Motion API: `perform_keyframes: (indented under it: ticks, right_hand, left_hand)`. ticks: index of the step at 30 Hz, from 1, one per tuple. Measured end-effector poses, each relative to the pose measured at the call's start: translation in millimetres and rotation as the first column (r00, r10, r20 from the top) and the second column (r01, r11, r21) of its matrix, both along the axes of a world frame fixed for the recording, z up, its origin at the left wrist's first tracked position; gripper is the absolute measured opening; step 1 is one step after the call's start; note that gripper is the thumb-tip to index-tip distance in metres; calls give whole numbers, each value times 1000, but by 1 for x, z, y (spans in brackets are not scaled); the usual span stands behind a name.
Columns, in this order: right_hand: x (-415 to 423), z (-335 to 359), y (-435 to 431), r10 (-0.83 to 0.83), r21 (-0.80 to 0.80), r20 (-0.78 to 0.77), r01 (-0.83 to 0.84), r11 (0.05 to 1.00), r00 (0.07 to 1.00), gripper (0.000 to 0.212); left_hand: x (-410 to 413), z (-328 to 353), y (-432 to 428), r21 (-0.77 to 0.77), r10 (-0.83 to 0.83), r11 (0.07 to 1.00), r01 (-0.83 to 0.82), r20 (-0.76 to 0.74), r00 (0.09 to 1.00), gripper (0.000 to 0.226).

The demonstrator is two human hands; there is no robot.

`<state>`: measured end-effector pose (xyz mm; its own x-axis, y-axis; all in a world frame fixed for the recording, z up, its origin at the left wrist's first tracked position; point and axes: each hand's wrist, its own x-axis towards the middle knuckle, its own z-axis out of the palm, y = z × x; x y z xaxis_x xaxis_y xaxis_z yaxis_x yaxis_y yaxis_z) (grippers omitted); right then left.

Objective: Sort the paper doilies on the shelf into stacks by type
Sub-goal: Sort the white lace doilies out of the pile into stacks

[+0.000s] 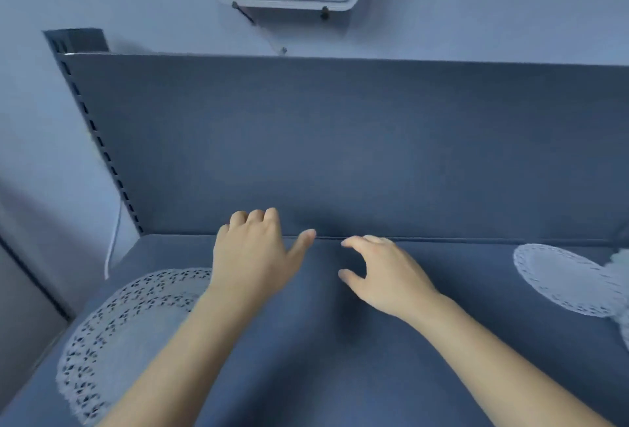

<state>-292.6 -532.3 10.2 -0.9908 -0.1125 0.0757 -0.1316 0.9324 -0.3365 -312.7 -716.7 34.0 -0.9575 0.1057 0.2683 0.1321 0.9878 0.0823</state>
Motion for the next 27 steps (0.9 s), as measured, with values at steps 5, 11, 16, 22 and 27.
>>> perform_keyframes:
  ticks: [5,11,16,22,27]
  right_hand:
    - [74,16,129,-262,8,-68,263,965,963,52]
    - [195,14,287,-458,49,-67,462,886,886,58]
    - [286,2,400,-528,16,-64,530,848,847,53]
    - [309,-8,476,-454,-1,-30,454,891,891,51]
    - [258,-18,487,-258,-50,24,259,964,966,60]
  left_hand:
    - [35,16,137,31,-338,939,342,-88,937,94]
    - [130,9,320,-16,-536,844,536,-17,844,81]
    - [198,-25,455,-5,-568,819,574,143,811,61]
    - [193,-46,518,-16,-378,915,404,323,868,52]
    - [162,-46,513,84,-160,987,136,471,867,107]
